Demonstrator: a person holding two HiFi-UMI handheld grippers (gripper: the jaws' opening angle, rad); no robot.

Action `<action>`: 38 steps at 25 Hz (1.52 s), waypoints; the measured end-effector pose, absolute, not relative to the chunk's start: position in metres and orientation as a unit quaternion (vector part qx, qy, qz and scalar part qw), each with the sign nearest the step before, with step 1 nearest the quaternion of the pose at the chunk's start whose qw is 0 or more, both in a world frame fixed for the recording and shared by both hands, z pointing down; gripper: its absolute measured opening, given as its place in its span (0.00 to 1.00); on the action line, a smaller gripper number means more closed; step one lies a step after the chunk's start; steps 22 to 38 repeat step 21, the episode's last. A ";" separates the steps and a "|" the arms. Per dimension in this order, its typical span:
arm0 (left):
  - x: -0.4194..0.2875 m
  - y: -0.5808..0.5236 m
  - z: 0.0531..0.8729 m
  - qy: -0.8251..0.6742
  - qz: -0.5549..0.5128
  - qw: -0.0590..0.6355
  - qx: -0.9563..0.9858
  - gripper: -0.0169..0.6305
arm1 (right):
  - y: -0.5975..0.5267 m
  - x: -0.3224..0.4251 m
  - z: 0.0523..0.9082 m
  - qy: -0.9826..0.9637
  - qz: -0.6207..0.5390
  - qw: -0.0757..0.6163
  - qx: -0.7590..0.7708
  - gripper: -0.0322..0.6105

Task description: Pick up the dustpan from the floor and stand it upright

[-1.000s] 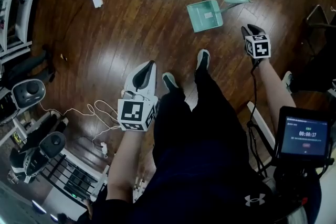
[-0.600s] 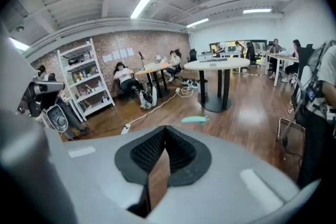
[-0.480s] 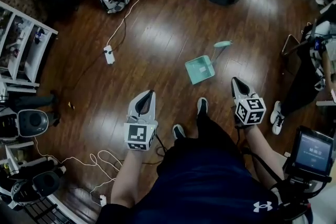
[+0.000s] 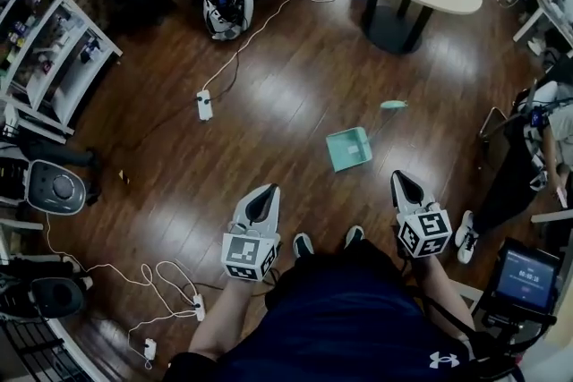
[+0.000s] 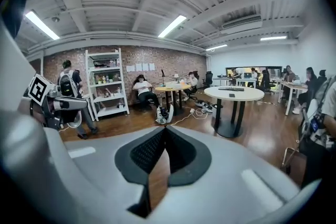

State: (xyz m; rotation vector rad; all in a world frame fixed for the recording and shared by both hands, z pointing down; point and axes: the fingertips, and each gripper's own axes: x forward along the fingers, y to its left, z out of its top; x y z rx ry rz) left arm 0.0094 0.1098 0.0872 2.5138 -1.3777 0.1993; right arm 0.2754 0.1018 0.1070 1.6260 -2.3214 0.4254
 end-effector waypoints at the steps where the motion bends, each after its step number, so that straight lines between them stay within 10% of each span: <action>1: 0.013 0.110 0.081 -0.475 0.066 0.129 0.868 0.03 | 0.100 0.270 0.107 -0.809 0.148 0.133 0.553 0.07; 38: 0.127 0.073 0.057 -0.436 0.070 0.130 0.888 0.03 | 0.066 0.302 0.045 -0.849 0.056 0.105 0.515 0.07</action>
